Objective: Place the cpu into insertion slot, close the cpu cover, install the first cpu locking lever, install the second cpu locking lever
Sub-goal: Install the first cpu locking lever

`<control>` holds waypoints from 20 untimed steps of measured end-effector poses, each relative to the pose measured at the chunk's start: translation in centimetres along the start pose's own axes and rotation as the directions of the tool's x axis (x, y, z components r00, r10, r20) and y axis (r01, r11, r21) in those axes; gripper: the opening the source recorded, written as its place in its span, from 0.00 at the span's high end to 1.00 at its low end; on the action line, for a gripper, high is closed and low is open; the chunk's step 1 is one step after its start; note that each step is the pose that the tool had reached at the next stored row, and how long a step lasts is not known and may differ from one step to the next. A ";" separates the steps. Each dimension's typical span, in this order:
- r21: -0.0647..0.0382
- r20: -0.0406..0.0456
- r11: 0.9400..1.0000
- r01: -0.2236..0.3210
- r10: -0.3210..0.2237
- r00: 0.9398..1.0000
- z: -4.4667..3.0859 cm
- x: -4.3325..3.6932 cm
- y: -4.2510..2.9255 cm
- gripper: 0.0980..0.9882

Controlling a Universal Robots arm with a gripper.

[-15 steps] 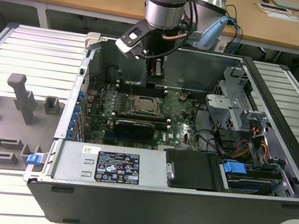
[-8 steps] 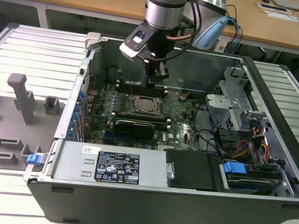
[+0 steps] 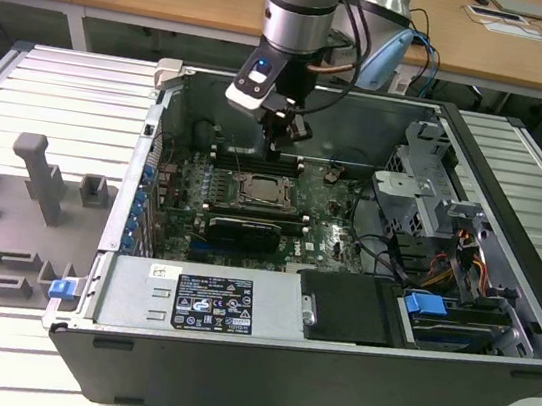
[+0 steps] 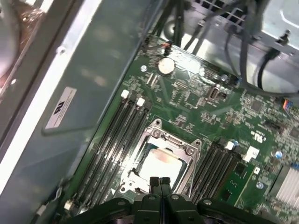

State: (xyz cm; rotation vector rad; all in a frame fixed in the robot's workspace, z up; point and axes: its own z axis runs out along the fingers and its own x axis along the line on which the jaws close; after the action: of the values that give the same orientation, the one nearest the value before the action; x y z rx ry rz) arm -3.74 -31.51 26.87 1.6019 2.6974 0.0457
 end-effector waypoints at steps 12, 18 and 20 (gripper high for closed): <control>0.002 -0.005 0.986 0.169 -0.169 0.986 0.00 0.00 0.00 0.99; 0.002 -0.008 0.962 0.274 -0.274 0.962 0.00 0.00 0.00 0.99; 0.002 -0.008 0.956 0.294 -0.294 0.956 0.00 0.00 0.00 0.99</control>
State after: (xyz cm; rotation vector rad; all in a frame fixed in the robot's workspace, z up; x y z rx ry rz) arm -3.74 -31.51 26.87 1.1840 2.9099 0.0461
